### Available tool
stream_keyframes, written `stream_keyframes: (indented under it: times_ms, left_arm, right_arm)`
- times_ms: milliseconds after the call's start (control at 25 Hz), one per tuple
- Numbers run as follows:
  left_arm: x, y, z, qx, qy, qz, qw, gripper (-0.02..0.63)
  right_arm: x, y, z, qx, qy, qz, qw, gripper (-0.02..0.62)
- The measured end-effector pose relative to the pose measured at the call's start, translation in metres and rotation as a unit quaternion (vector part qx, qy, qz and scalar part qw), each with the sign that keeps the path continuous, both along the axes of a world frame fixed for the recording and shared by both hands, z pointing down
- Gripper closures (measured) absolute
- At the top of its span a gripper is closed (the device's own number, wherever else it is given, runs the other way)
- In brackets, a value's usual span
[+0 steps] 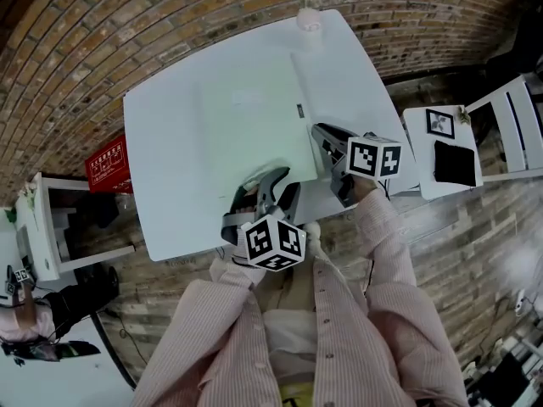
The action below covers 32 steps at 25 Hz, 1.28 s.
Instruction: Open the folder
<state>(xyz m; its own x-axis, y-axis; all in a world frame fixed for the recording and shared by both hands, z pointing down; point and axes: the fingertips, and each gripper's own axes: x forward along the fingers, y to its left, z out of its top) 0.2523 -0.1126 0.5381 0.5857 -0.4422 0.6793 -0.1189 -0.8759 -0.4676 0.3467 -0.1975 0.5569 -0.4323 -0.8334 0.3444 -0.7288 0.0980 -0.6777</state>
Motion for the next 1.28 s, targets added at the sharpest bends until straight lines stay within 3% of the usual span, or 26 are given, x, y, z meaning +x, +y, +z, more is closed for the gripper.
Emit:
stream_keyframes:
  times_ms: [200,800,1120,1280]
  left_arm:
    - [-0.001,0.0,-0.012,-0.03,0.053,-0.03,0.9977,0.515]
    - [-0.022,-0.004,-0.054,-0.002,0.137,-0.071,0.988,0.543]
    - [-0.058,-0.007,-0.084,0.009,0.196,-0.102,0.9752,0.561]
    - [-0.082,-0.012,-0.099,0.016,0.224,-0.122,0.9668,0.571]
  right_arm:
    - [0.0,0.0,0.001,-0.005,0.003,-0.008,1.0,0.534]
    - [-0.001,0.002,0.002,-0.019,0.03,0.004,0.999,0.534]
    - [-0.007,-0.003,-0.022,0.01,0.109,0.044,0.993,0.534]
    - [-0.033,-0.007,-0.045,0.041,0.145,0.028,0.988,0.537]
